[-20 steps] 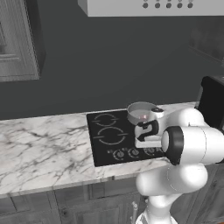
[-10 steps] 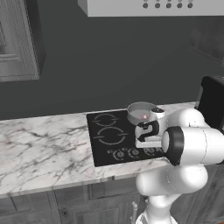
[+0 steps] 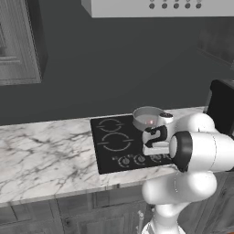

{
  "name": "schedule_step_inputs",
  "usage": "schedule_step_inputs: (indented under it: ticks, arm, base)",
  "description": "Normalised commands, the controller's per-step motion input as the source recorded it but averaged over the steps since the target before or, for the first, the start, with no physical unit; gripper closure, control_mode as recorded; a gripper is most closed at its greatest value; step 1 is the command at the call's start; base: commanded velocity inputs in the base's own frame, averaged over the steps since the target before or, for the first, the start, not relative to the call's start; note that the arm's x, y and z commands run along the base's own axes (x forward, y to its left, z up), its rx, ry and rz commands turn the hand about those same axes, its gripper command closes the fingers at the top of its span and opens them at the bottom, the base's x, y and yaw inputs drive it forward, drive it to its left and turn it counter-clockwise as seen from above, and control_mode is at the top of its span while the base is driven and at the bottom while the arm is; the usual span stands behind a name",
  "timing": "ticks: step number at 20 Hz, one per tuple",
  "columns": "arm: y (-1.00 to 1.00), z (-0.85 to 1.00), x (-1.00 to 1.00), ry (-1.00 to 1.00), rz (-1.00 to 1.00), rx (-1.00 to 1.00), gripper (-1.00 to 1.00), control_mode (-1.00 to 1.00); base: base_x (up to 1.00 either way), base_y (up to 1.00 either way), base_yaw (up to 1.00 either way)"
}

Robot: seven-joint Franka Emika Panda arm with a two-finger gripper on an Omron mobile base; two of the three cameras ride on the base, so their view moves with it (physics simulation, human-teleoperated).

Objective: Retrieve the frozen meat and place it in the pot on a burner. Then turn the burner on.

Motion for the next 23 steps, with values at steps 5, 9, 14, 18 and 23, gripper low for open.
schedule_step_inputs:
  ticks: [5, 9, 14, 18, 23]
  arm:
    - [0.0, -0.03, -0.08, 0.0, 0.21, 0.0, 1.0, -1.0]
    - [0.0, -0.03, -0.12, 0.0, 0.28, 0.0, 1.0, -1.0]
    - [0.0, -0.04, -0.13, 0.0, 0.33, 0.0, 1.0, -1.0]
    - [0.0, -0.03, 0.0, 0.0, 0.35, 0.0, 1.0, -1.0]
    - [0.0, -0.02, 0.0, 0.01, 0.33, 0.0, 1.0, -1.0]
  base:
    - [0.0, 0.0, 0.0]
    - [0.0, 0.0, 0.0]
    - [0.0, 0.0, 0.0]
    - [0.0, 0.0, 0.0]
    - [0.0, 0.0, 0.0]
